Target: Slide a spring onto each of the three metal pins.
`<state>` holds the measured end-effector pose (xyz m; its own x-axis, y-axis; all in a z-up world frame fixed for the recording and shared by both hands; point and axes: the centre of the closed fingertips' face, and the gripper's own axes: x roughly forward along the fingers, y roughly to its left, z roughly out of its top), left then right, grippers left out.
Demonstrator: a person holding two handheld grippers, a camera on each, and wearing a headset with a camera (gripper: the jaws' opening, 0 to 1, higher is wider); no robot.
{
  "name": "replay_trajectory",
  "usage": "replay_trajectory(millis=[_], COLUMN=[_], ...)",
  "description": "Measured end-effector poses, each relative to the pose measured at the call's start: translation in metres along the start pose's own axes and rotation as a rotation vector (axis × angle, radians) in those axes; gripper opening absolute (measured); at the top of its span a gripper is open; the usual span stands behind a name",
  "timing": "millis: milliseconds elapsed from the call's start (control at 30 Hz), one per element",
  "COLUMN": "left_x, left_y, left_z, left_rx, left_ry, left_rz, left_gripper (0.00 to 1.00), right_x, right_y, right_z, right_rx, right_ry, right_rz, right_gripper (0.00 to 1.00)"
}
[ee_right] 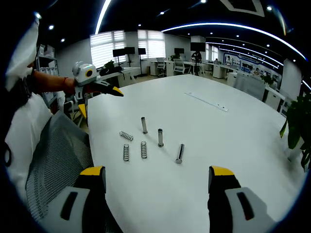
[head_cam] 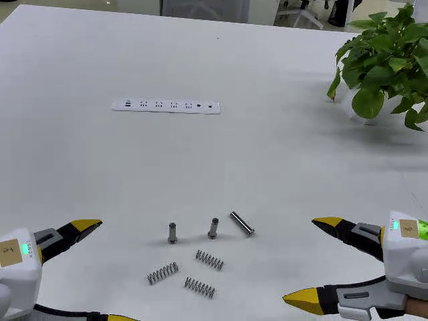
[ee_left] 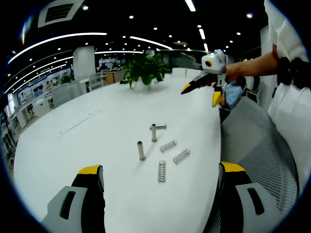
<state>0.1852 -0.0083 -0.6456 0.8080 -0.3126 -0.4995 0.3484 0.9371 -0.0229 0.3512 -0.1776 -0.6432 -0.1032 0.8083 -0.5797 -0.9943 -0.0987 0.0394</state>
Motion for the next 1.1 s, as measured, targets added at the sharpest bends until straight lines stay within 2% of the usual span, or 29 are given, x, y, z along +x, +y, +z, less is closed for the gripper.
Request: replay_trajectory(millis=[200, 467, 700, 800, 933, 1100], left_x=[0.002, 0.001, 0.003, 0.005, 0.006, 0.007], left_y=[0.002, 0.009, 0.011, 0.011, 0.011, 0.011], left_z=[-0.002, 0.002, 0.001, 0.000, -0.001, 0.002], left_rx=[0.001, -0.007, -0.007, -0.008, -0.012, -0.025], left_ry=[0.001, -0.015, -0.012, -0.010, -0.013, -0.025], left_rz=[-0.003, 0.006, 0.004, 0.001, -0.002, 0.001], left_gripper=[1.00, 1.00, 1.00, 1.00, 1.00, 1.00], right_x=[0.011, 0.032, 0.047, 0.055, 0.065, 0.079], right_y=[-0.007, -0.017, -0.027, -0.033, -0.040, -0.050], right_z=[0.007, 0.013, 0.018, 0.014, 0.018, 0.016], right_rx=[-0.001, 0.003, 0.014, 0.073, 0.074, 0.073], right_ry=[0.004, 0.024, 0.049, 0.102, 0.107, 0.149], right_rz=[0.011, 0.023, 0.016, 0.006, -0.004, -0.025], right_gripper=[0.85, 0.80, 0.75, 0.72, 0.67, 0.60])
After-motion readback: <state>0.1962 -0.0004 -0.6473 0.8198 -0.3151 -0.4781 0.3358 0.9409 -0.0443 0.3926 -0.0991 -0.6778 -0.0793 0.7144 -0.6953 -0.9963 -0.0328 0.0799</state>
